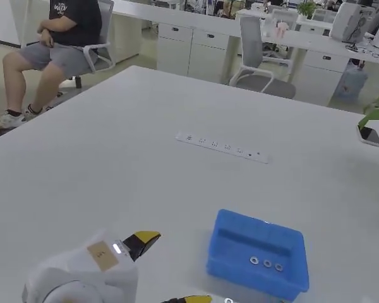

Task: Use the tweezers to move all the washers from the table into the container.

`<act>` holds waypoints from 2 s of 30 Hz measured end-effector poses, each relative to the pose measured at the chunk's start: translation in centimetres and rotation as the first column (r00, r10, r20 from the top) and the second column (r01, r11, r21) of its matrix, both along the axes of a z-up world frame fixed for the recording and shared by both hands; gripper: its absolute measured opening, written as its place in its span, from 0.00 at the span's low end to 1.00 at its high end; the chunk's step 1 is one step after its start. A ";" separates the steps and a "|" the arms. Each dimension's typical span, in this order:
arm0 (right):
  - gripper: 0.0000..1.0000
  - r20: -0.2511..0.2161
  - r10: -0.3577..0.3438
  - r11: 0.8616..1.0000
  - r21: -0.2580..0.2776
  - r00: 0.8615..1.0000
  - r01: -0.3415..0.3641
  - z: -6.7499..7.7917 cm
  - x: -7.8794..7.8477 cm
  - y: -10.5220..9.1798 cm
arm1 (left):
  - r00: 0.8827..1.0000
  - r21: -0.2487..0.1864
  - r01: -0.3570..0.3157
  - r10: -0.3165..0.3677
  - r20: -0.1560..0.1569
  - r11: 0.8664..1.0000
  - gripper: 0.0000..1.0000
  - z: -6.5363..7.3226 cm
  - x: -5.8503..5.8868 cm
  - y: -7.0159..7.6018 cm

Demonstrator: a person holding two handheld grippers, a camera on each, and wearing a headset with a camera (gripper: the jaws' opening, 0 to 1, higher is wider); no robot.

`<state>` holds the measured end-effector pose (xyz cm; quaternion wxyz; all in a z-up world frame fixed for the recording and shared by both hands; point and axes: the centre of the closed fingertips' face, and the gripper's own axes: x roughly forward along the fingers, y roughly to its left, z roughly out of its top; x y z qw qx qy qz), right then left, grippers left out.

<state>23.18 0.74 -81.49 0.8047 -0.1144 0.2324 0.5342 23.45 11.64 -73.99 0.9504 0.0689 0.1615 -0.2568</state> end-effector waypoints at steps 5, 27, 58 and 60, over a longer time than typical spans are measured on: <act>0.03 0.003 -0.003 1.000 -0.012 1.000 0.003 0.0 0.1 -0.2 | 1.000 -0.004 -0.005 0.005 -0.001 1.000 0.65 0.0 0.0 0.1; 0.03 0.013 -0.019 1.000 0.011 1.000 0.018 6.4 3.1 0.2 | 1.000 -0.008 -0.009 0.009 -0.003 1.000 0.65 -0.1 0.0 0.2; 0.04 -0.102 -0.198 0.980 -0.034 0.975 0.196 0.3 4.4 -6.0 | 1.000 0.000 0.000 0.000 -0.020 1.000 0.65 -0.3 -0.1 -0.1; 0.04 -0.108 -0.201 0.980 -0.030 0.974 0.198 0.2 4.3 -6.1 | 1.000 0.001 0.001 -0.001 -0.022 1.000 0.65 -0.4 -0.1 -0.1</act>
